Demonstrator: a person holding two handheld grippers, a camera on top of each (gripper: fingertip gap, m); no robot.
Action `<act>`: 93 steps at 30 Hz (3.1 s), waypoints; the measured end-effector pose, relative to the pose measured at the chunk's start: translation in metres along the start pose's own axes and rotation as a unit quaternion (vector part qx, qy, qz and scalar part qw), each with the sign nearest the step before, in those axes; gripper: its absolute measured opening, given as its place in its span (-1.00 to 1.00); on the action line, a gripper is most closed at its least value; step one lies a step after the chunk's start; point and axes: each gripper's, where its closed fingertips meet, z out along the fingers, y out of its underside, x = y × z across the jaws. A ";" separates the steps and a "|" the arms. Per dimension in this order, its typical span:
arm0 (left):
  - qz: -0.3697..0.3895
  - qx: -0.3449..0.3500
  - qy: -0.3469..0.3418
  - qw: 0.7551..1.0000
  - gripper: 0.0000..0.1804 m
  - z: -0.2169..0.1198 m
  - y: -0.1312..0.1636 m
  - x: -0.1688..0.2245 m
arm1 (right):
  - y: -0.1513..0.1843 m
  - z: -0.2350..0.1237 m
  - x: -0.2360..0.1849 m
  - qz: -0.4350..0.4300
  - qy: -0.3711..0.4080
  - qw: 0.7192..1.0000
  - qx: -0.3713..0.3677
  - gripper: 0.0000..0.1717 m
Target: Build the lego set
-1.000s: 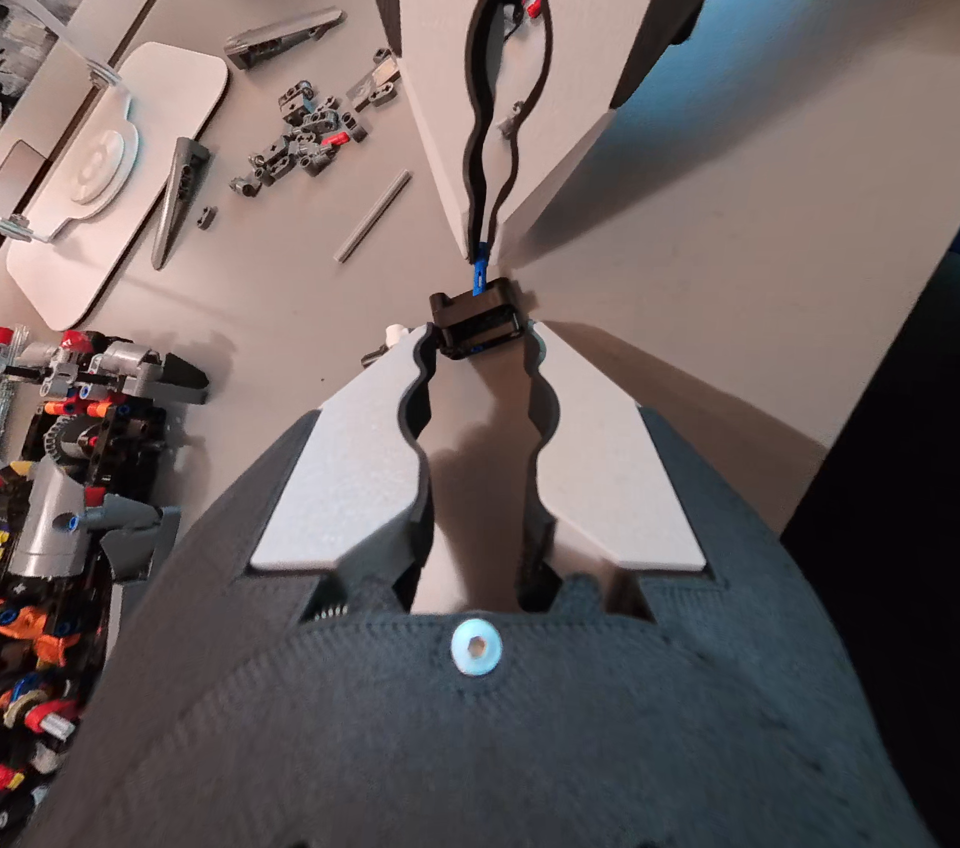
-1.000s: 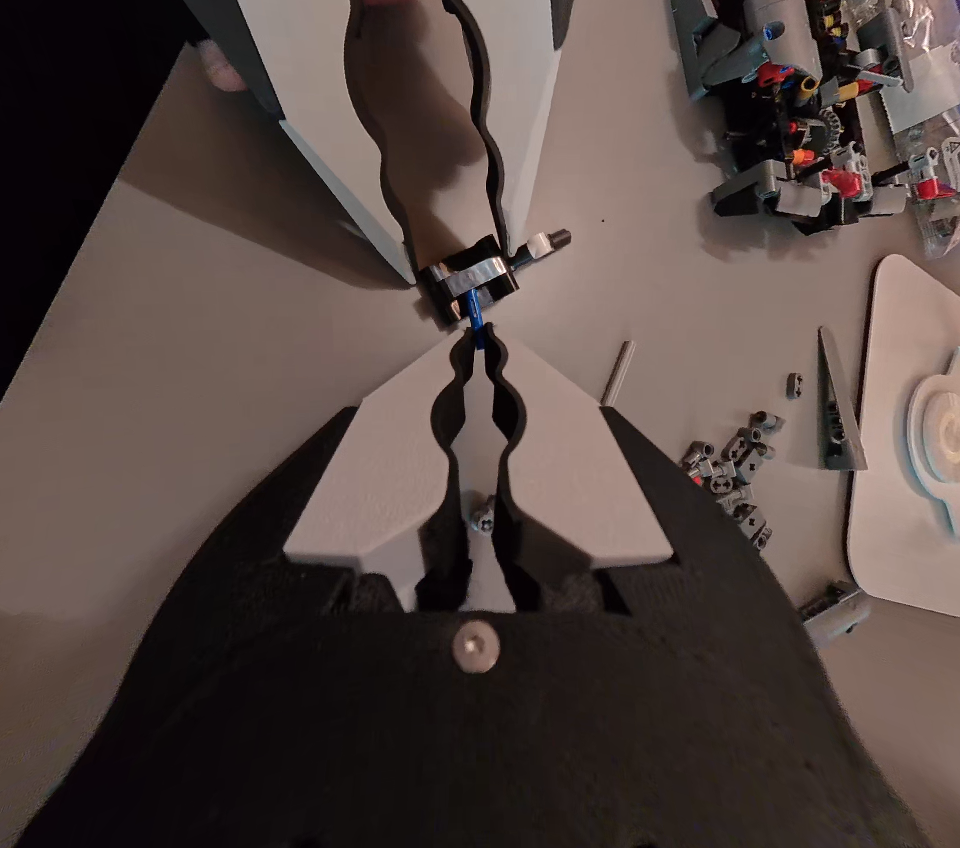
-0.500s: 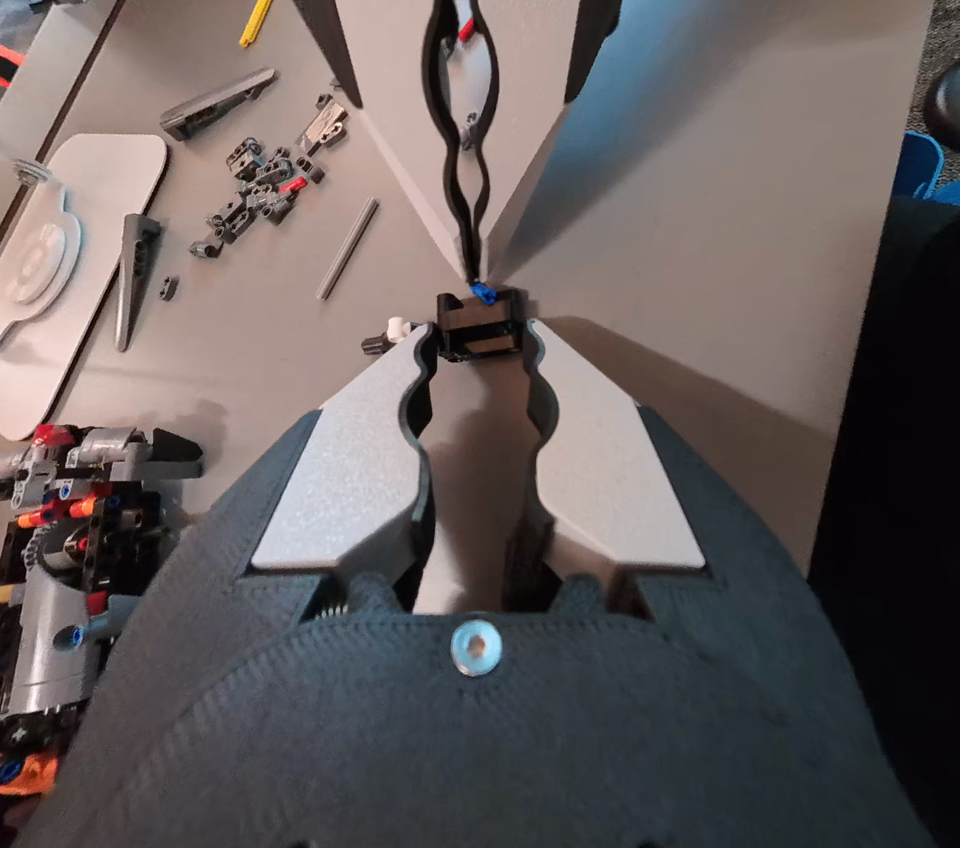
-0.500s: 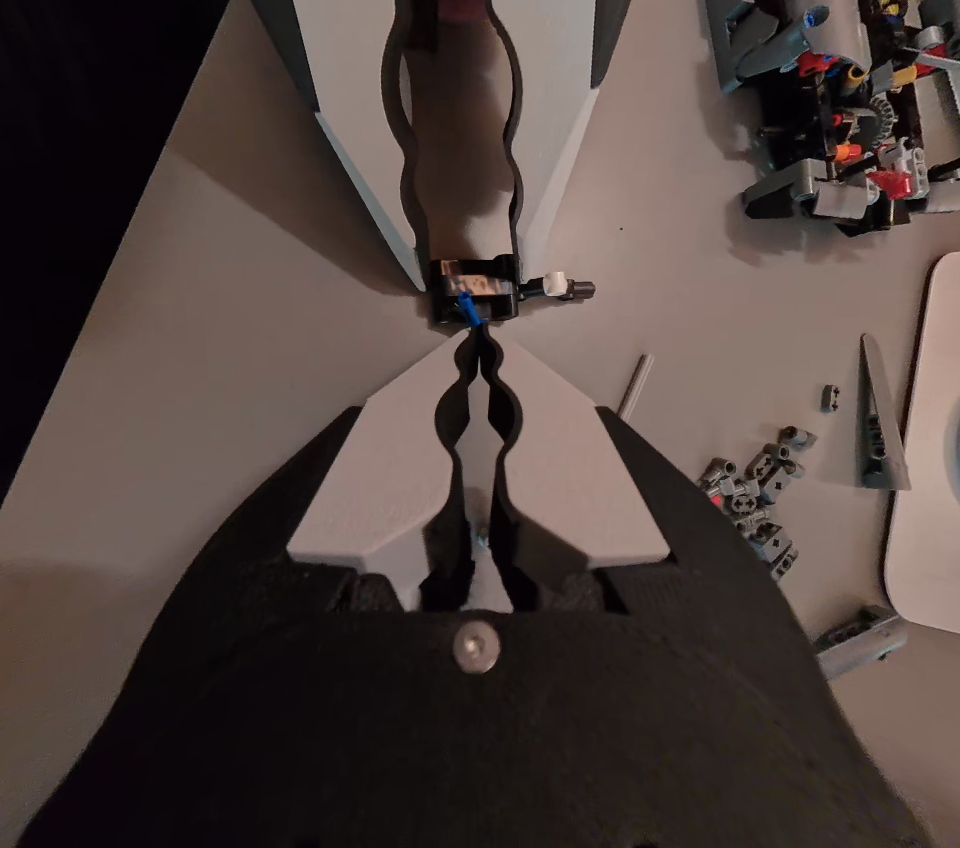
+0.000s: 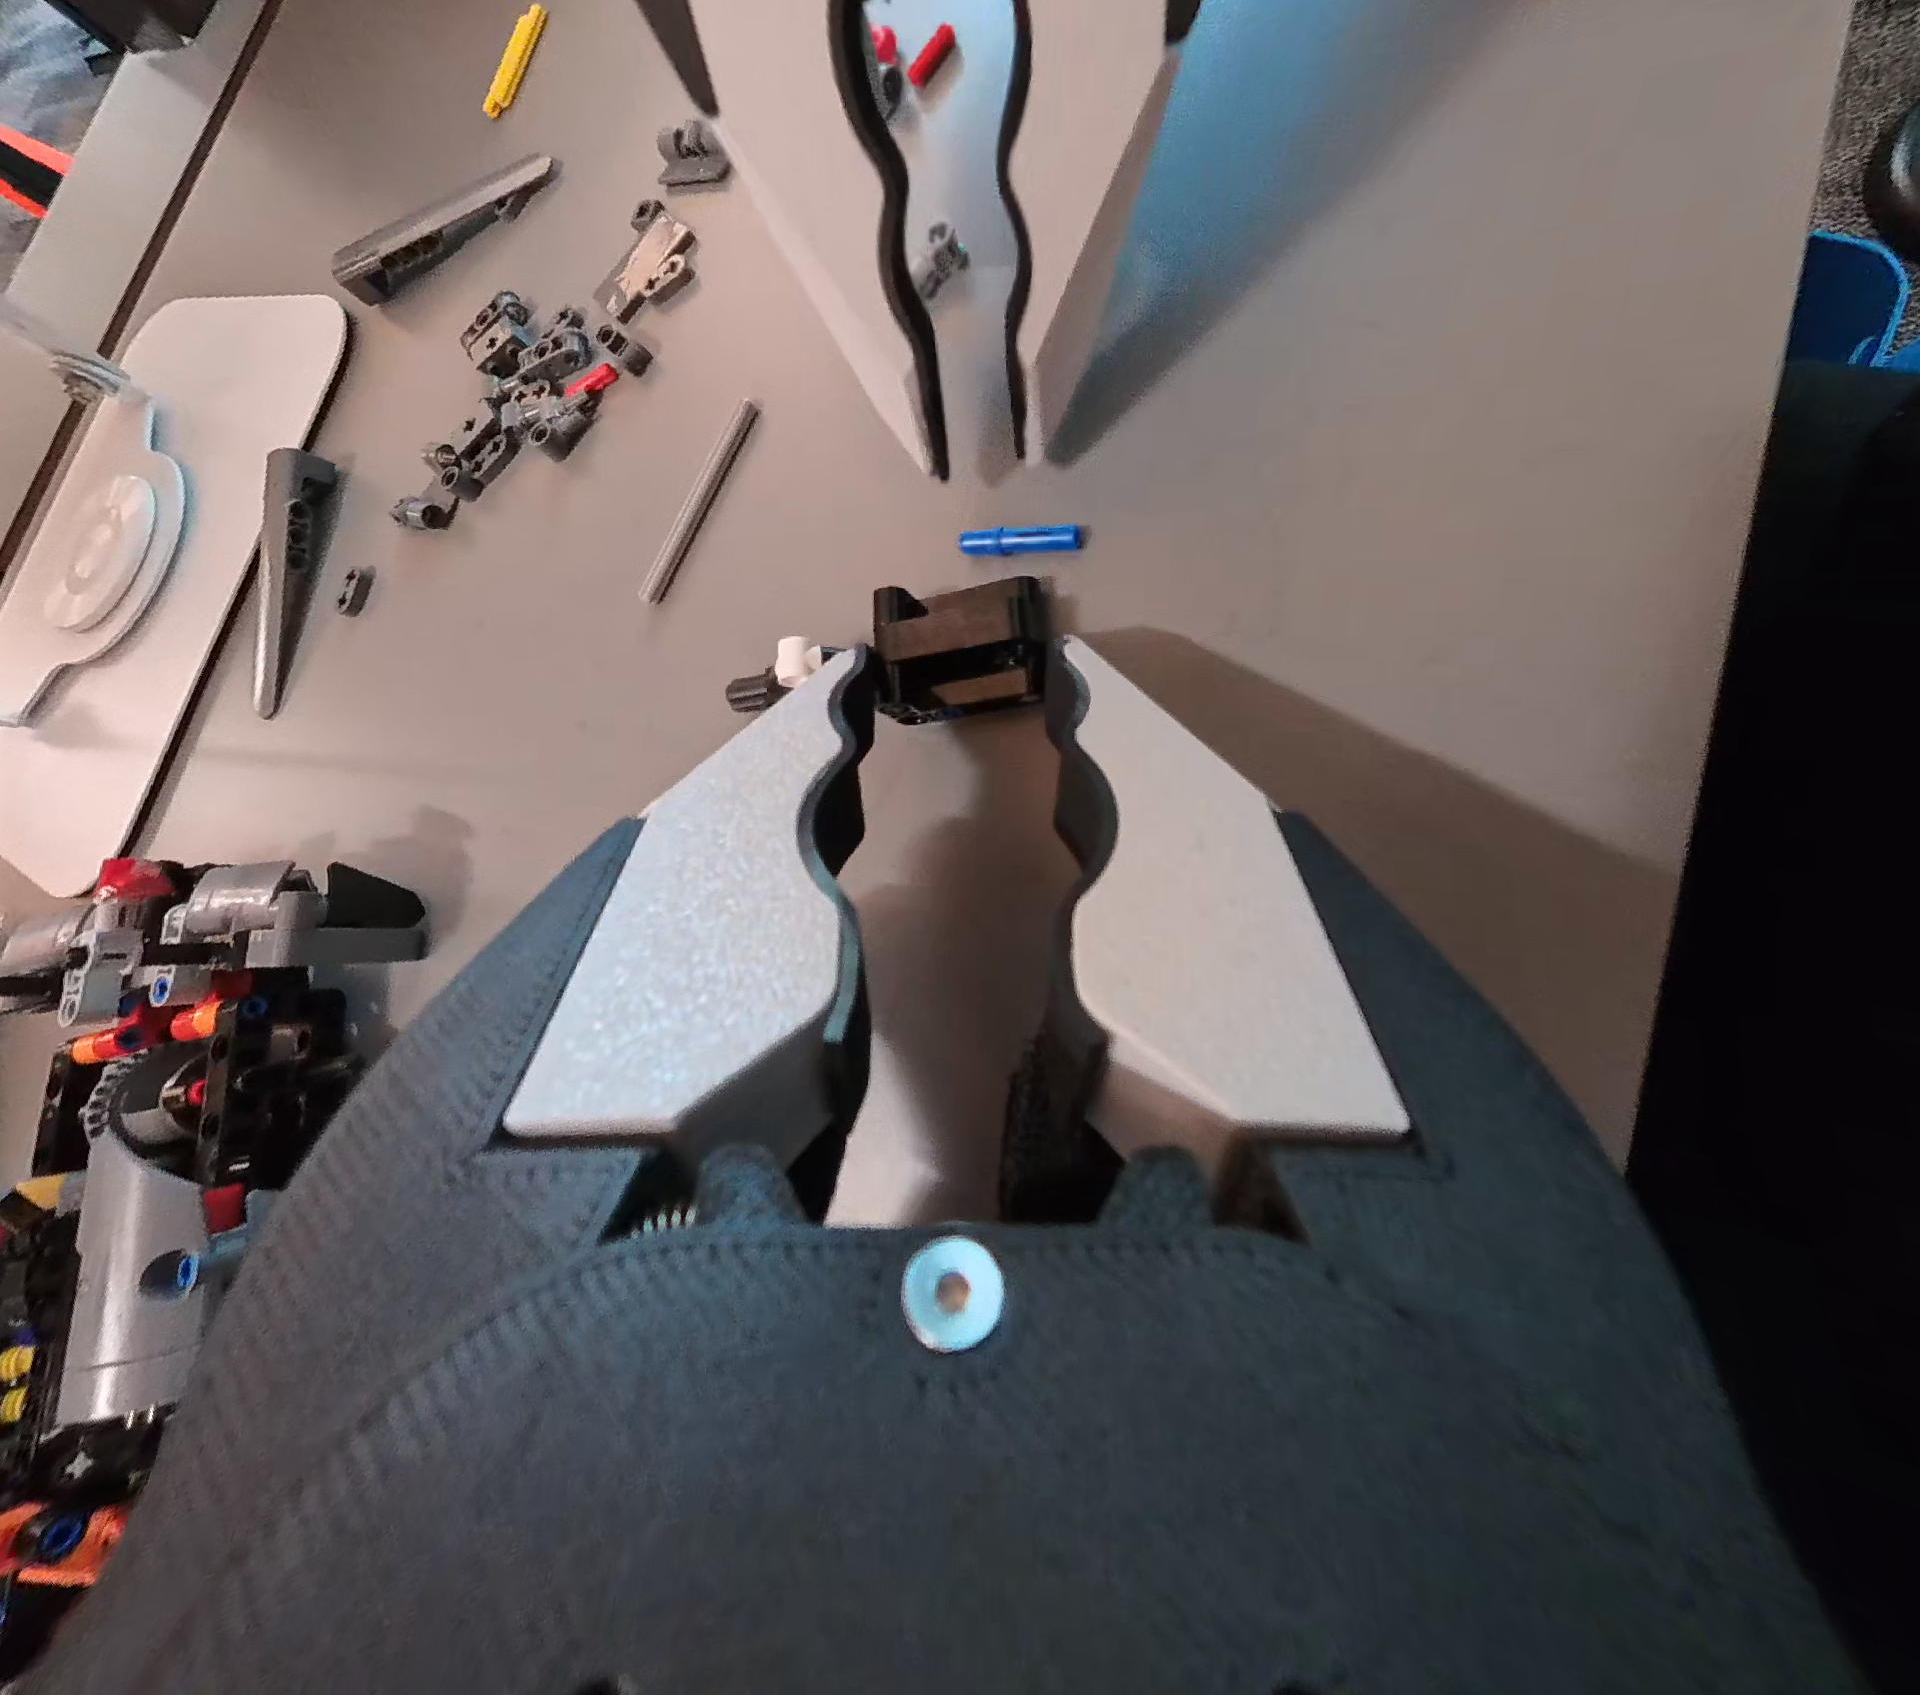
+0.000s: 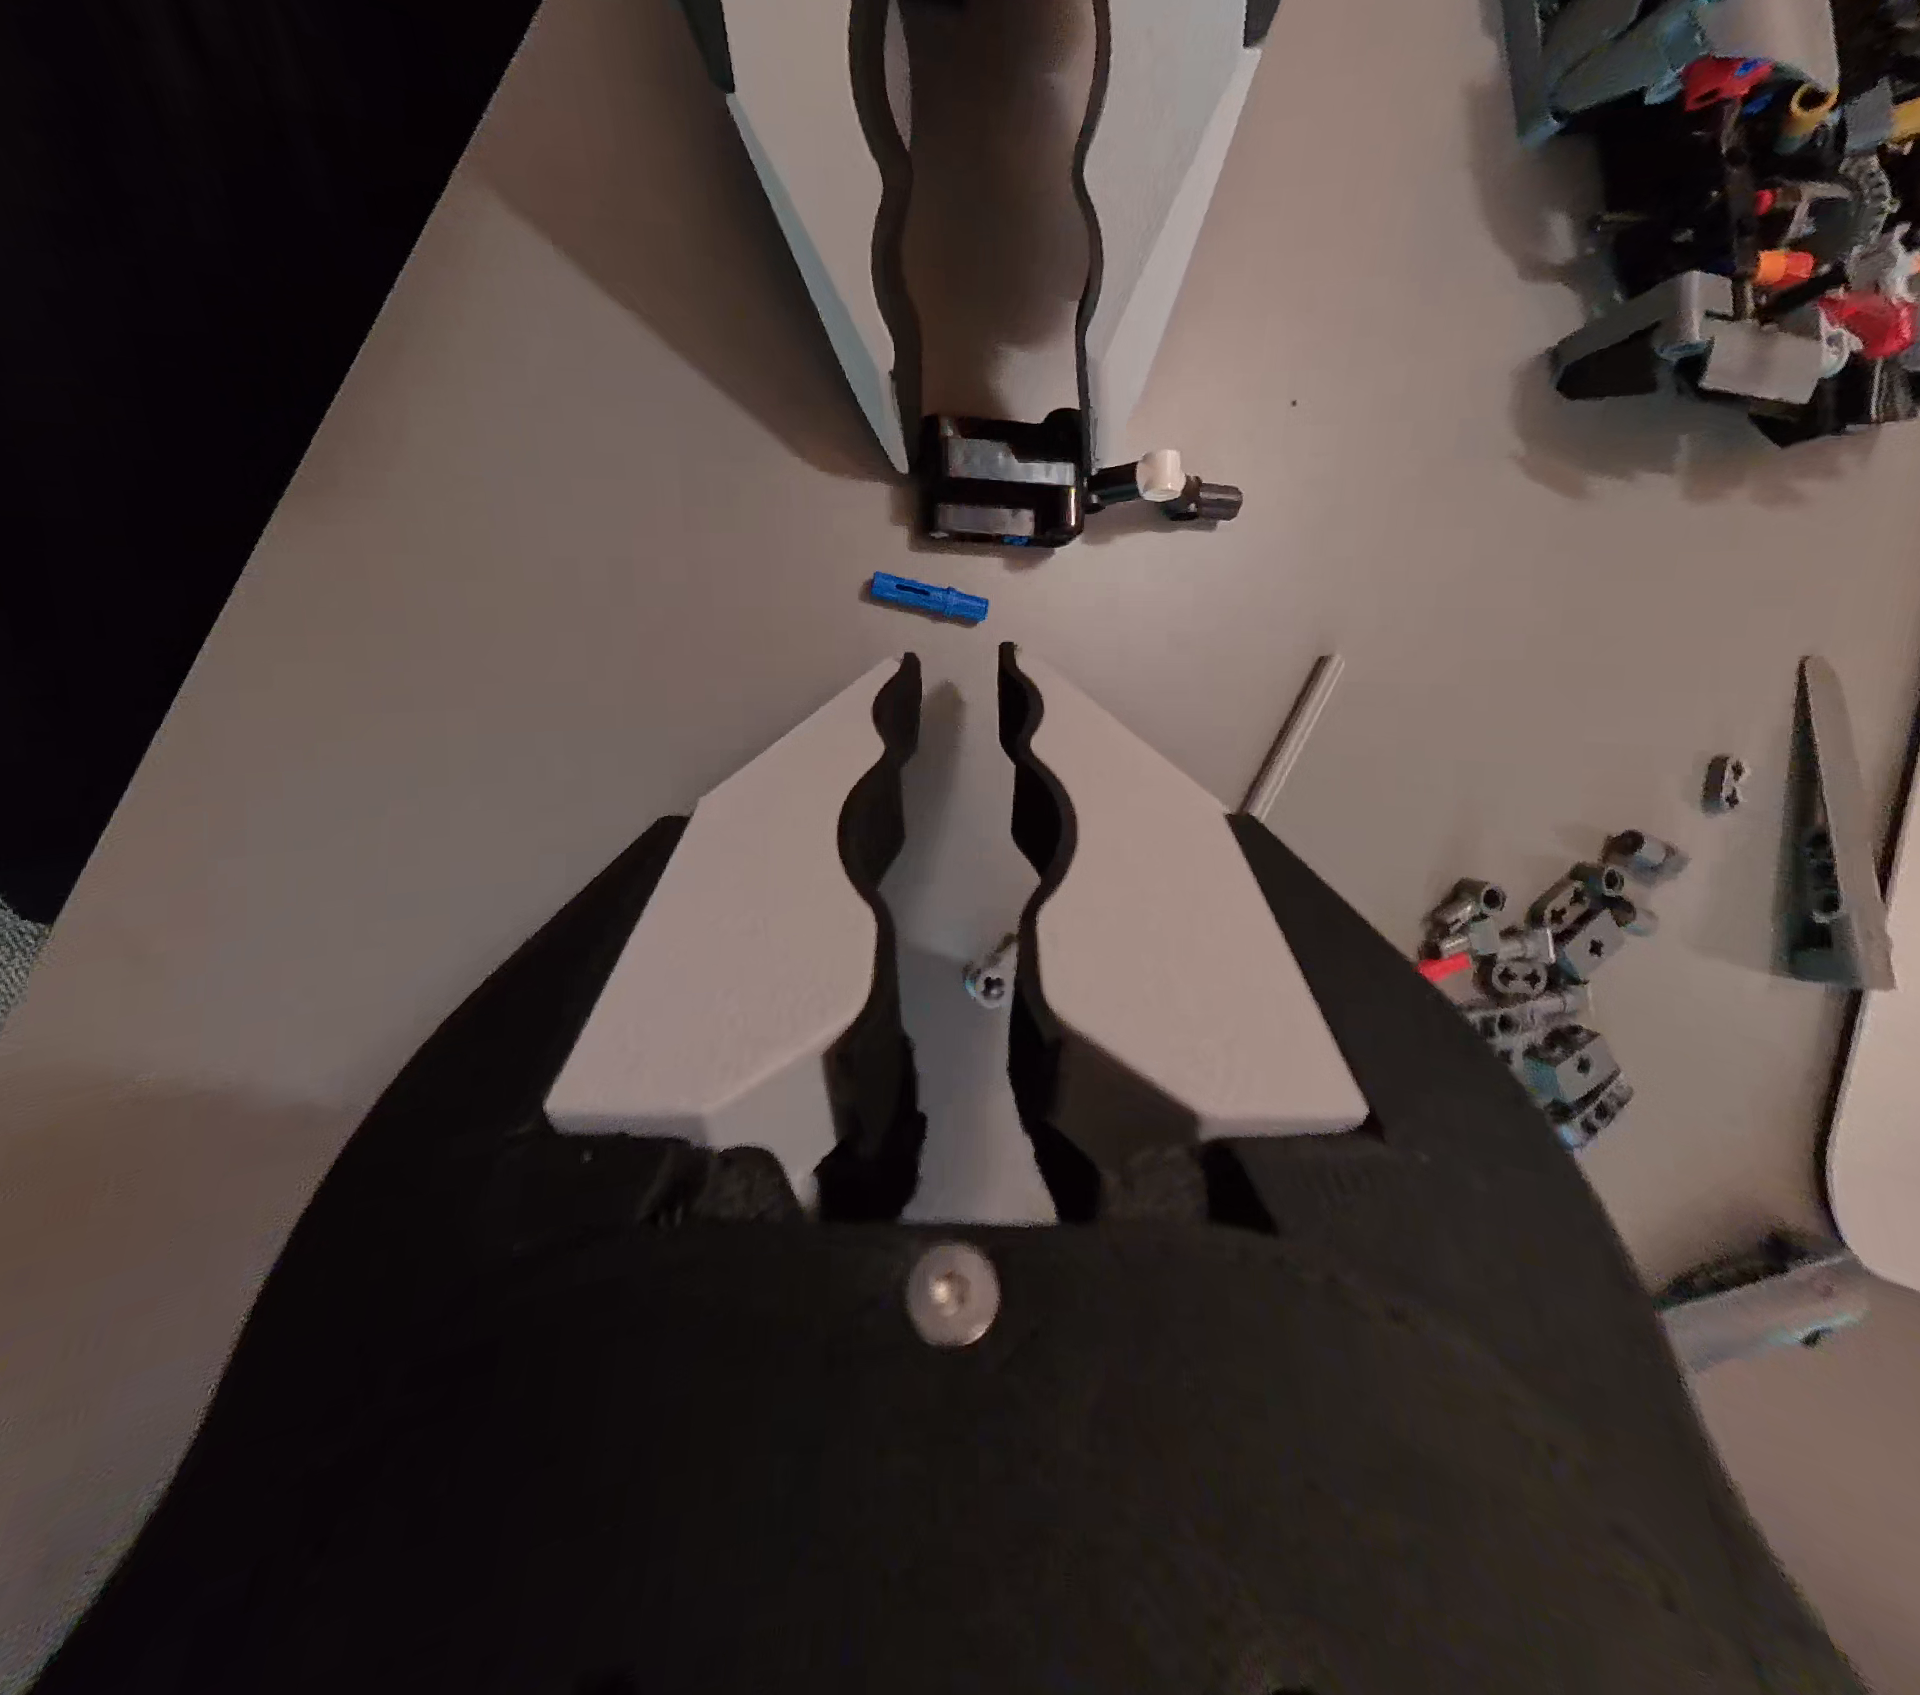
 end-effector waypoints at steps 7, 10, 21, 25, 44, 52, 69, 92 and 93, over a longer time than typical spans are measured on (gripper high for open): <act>0.018 -0.008 0.010 1.000 -0.66 -0.006 0.008 -0.005 | -0.009 0.010 -0.001 -0.067 -0.067 0.995 0.014 -0.86; 0.030 -0.010 0.022 0.999 -0.66 -0.009 0.011 -0.005 | -0.008 0.016 -0.003 -0.090 -0.104 0.991 0.001 -0.87; 0.027 0.008 0.051 0.998 -0.66 -0.012 0.014 -0.006 | -0.010 0.020 -0.004 -0.030 -0.146 0.989 0.001 -0.97; 0.024 0.015 0.049 0.998 -0.66 -0.012 0.015 -0.006 | -0.009 0.019 0.001 0.008 -0.108 0.994 0.011 -0.98; 0.015 0.005 0.015 1.000 -0.66 -0.009 0.012 -0.007 | -0.021 0.025 0.013 0.070 -0.028 0.997 0.006 -0.98; 0.016 -0.002 0.005 1.000 -0.66 -0.009 0.012 -0.007 | -0.023 0.025 0.010 0.069 -0.018 0.997 0.004 -0.98; 0.010 -0.010 -0.001 1.000 -0.66 -0.010 0.012 -0.007 | -0.024 0.027 0.009 0.088 0.012 0.996 0.004 -0.98; 0.024 -0.031 0.006 0.999 -0.66 -0.009 0.012 -0.006 | -0.025 0.028 0.012 0.022 0.038 0.999 -0.028 -0.99; 0.024 -0.032 0.005 0.999 -0.66 -0.009 0.012 -0.006 | -0.025 0.028 0.012 0.025 0.038 0.999 -0.029 -0.99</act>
